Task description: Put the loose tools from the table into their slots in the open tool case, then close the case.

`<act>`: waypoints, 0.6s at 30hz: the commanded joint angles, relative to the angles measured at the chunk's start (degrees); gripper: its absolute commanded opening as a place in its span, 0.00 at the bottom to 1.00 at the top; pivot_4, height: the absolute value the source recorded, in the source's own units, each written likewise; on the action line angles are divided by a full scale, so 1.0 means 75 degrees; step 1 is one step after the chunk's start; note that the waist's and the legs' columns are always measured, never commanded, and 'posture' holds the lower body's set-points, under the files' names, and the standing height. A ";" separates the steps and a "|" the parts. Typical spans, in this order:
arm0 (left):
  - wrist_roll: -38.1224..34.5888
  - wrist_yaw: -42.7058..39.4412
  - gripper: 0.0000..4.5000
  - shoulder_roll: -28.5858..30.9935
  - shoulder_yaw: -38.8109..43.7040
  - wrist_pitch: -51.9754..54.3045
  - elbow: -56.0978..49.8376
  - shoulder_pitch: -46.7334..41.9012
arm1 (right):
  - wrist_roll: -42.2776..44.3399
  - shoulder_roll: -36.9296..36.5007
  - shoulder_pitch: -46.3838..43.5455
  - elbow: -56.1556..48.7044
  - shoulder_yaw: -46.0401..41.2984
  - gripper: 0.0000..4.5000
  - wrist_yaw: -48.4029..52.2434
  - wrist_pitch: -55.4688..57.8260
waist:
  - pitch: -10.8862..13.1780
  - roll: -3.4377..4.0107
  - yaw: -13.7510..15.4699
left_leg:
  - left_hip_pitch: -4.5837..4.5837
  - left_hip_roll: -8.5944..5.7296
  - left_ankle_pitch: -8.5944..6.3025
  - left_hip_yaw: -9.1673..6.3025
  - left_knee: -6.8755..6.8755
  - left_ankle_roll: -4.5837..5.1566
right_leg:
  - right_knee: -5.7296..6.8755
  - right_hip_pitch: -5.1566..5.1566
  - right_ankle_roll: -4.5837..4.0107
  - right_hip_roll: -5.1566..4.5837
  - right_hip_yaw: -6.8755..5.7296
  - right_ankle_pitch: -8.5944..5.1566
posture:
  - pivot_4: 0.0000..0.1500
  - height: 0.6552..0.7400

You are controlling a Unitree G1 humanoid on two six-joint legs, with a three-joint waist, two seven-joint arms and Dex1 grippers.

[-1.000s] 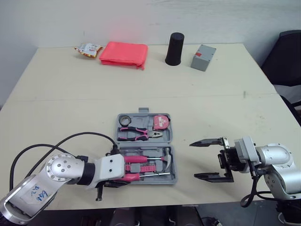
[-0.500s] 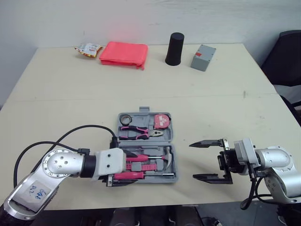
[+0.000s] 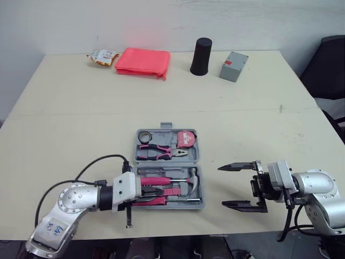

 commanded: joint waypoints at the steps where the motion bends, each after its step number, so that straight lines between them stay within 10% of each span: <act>1: 0.0125 -0.0012 0.00 -0.0183 -0.0199 -0.0421 0.0231 0.0259 | 0.0122 -0.0079 -0.0073 -0.0119 -0.0179 1.00 0.0018 0.0021 | 0.0000 -0.0001 -0.0019 | 0.0000 0.0002 0.0000 0.0000 0.0000 0.0000 | -0.0001 -0.0001 0.0000 0.0001 0.0000 0.0000 | 1.00 1.00; 18: 0.1190 0.0581 0.00 0.0224 -0.0962 0.0493 0.0764 0.0357 | -0.0030 0.0039 -0.0081 0.0014 -0.0149 1.00 -0.0063 -0.0097 | -0.0039 0.0031 -0.0037 | 0.0017 0.0004 0.0000 -0.0005 -0.0009 -0.0002 | 0.0001 0.0009 0.0000 -0.0005 0.0001 0.0000 | 1.00 1.00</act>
